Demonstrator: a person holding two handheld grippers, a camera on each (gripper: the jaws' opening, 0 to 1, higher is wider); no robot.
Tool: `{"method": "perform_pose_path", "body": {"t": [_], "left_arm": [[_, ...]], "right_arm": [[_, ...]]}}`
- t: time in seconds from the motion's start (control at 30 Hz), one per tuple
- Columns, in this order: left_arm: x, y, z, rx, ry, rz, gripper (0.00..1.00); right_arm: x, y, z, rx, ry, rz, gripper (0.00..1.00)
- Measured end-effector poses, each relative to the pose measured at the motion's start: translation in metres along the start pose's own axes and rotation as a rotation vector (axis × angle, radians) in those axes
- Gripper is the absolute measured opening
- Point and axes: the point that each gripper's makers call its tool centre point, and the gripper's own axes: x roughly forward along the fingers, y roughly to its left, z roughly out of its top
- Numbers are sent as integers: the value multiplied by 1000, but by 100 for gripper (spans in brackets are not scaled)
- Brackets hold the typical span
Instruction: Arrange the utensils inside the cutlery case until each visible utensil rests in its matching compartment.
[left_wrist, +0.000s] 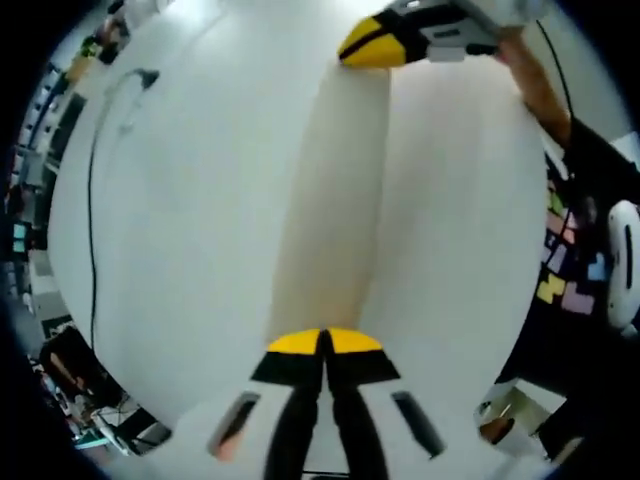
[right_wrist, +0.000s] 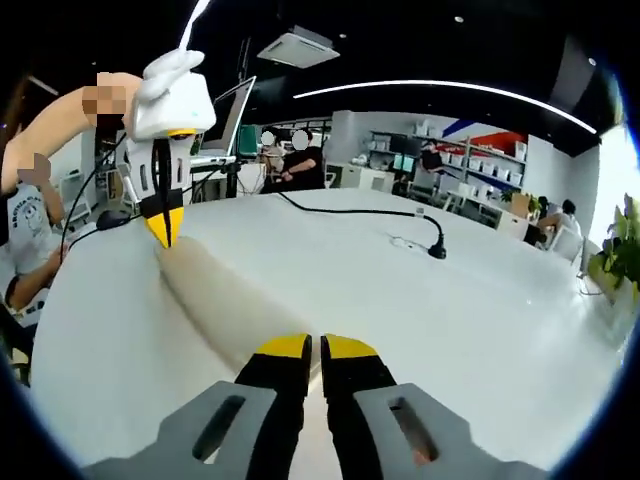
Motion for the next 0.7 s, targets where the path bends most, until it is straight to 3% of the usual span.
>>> {"method": "perform_pose_path", "body": {"t": [0.17, 0.3, 0.47, 0.7], "left_arm": [[-1, 0, 0, 3, -20, -2, 1], [-2, 1, 0, -19, -43, -14, 1], [-3, 2, 1, -67, -63, -32, 1], [-5, -3, 2, -118, -126, -68, 13]], "right_arm": [[-10, -5, 0, 25, -13, 1, 13], [-15, 4, 1, 167, -45, 88, 15], [-15, -2, -3, 242, -36, 74, 23], [-11, 1, -10, 307, -4, 107, 25]]}}
